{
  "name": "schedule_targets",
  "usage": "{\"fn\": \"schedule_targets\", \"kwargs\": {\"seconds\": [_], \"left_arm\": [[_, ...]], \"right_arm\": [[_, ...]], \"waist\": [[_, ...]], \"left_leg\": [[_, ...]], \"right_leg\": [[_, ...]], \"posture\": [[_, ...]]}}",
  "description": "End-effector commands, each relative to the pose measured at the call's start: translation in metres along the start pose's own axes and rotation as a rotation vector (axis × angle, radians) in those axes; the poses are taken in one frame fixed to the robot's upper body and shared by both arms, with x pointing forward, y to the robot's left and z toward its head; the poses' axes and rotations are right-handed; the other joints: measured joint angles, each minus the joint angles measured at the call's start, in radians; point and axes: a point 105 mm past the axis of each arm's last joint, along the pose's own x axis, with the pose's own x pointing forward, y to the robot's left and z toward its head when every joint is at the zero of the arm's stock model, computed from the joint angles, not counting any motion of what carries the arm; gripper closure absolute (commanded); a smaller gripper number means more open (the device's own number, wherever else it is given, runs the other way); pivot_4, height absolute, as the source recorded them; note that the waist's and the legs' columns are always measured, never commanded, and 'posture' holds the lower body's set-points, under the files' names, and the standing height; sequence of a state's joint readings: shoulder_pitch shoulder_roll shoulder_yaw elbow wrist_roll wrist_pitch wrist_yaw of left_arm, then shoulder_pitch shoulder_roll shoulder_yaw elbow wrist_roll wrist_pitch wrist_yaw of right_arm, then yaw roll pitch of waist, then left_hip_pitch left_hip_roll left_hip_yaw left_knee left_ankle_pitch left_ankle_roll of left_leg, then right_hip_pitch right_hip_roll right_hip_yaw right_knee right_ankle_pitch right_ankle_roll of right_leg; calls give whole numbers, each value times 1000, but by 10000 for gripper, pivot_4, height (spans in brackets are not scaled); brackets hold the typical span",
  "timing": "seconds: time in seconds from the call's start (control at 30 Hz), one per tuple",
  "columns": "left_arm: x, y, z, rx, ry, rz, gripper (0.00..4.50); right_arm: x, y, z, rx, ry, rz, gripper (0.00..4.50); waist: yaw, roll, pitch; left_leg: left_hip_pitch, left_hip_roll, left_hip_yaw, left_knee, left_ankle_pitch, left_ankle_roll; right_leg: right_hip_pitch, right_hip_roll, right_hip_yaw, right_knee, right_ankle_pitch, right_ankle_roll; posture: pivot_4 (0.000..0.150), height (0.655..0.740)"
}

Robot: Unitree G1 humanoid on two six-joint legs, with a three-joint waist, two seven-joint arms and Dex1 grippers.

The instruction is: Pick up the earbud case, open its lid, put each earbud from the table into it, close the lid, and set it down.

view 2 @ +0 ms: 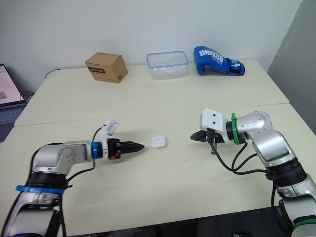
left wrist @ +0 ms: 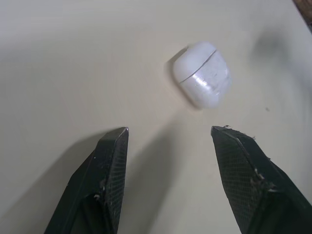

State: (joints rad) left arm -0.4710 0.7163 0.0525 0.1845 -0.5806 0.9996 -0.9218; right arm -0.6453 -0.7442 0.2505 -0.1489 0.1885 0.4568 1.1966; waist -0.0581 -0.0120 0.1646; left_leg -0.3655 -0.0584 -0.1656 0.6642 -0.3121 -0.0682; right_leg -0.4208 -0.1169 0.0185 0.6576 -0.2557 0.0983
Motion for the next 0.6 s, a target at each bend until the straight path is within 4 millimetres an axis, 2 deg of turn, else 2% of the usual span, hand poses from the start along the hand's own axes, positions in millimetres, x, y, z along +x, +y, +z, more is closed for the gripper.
{"fn": "schedule_targets", "kwargs": {"seconds": [0.03,0.17,0.23,0.37,0.6], "left_arm": [[-23,-5,2,55,-53,43,16719],[-34,-22,-8,138,-171,90,16719],[-36,-31,-22,127,-199,107,16719],[-43,-44,-43,164,-271,182,16719],[-56,-40,-54,228,-364,355,16719]], "right_arm": [[-8,10,18,50,-94,-40,45000],[-4,30,14,247,-177,-112,45000],[-1,45,9,313,-187,-120,45000],[1,60,1,408,-176,-158,45000],[-13,73,-18,531,-138,-208,45000]], "waist": [[4,0,0],[16,0,0],[25,0,0],[34,0,0],[52,0,0]], "left_leg": [[0,0,0,0,0,0],[-1,0,-1,0,0,0],[-1,0,-1,0,0,0],[0,0,0,0,0,0],[2,0,1,0,-2,3]], "right_leg": [[0,0,0,0,0,0],[0,-1,0,-2,0,0],[0,-1,0,-1,0,0],[1,-1,1,0,0,0],[5,-1,0,-1,0,-1]], "posture": [[1500,7307],[1500,7307],[1500,7307],[1500,7307],[1500,7307]]}}
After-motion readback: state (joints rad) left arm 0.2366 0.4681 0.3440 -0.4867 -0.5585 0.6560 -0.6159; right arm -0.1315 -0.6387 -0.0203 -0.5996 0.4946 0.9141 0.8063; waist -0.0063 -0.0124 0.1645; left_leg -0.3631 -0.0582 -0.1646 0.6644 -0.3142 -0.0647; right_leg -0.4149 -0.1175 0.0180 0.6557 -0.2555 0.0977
